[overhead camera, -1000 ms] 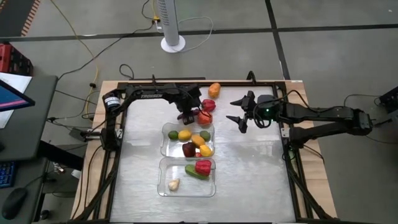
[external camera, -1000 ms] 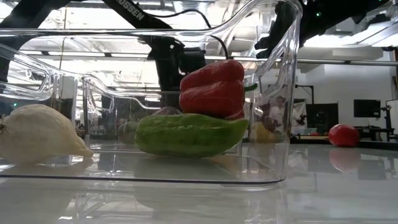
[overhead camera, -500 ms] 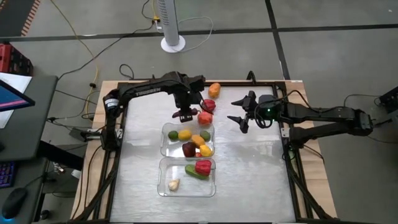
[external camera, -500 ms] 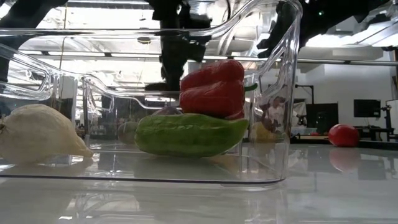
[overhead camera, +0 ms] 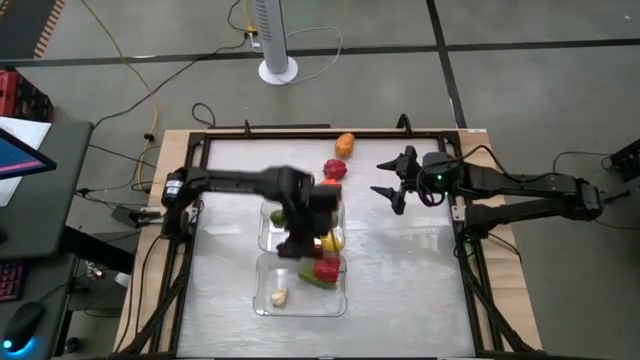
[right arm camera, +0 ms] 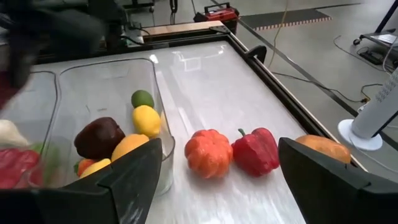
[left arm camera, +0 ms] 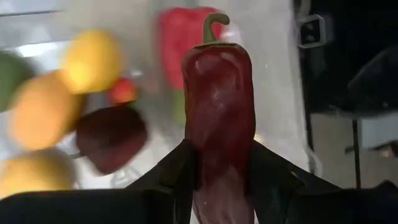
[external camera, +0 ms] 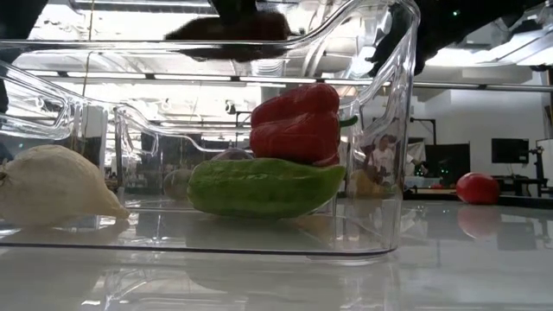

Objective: Sort produce into baskets
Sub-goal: Put the red chilli pepper into the bottom transparent bin, then put the red bell pepper into the bottom transparent bin

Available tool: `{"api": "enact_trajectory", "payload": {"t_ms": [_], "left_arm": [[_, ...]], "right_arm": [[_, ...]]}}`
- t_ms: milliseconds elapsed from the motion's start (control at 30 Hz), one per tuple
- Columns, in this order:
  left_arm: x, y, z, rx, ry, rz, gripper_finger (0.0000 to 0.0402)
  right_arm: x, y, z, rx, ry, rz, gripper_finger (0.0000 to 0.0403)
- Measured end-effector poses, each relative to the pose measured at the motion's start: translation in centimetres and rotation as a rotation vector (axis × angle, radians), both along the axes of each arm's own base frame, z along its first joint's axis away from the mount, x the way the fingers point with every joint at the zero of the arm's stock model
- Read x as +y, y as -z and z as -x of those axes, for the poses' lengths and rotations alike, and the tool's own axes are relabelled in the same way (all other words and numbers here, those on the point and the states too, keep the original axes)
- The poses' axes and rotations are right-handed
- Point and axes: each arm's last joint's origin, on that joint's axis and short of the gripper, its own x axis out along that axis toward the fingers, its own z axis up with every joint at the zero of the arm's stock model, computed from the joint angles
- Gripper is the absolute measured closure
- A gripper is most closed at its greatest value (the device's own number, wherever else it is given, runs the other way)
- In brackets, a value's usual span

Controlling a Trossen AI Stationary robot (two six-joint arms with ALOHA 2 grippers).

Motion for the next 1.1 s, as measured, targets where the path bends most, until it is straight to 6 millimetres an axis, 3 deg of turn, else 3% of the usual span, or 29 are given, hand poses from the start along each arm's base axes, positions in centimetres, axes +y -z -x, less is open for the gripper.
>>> {"api": "enact_trajectory", "payload": {"t_ms": [233,367,600,733,967,1100], "left_arm": [[-7.6,0.3,0.2,-0.05,0.066,-0.166,0.0294],[-10.0,0.3,0.4,-0.111,0.018,-0.326,0.0279],[-10.7,0.3,0.7,-0.102,-0.034,-0.345,0.0191],[-10.5,0.3,0.6,-0.138,0.023,-0.416,0.0148],[-10.4,0.1,-0.2,-0.246,0.122,-0.439,0.0155],[-9.6,1.4,-0.7,-0.279,0.149,-0.384,0.0175]], "right_arm": [[0.3,-0.1,-0.1,-0.011,-0.011,-0.002,0.0058],[0.2,-0.1,-0.1,-0.018,0.0,-0.017,0.0058],[0.2,-0.1,-0.1,-0.019,0.002,-0.02,0.0058],[0.2,-0.1,0.0,-0.013,0.002,-0.021,0.0058],[0.2,0.2,0.0,0.017,0.002,-0.025,0.0058],[0.1,0.4,0.2,0.042,0.047,-0.009,0.0058]]}}
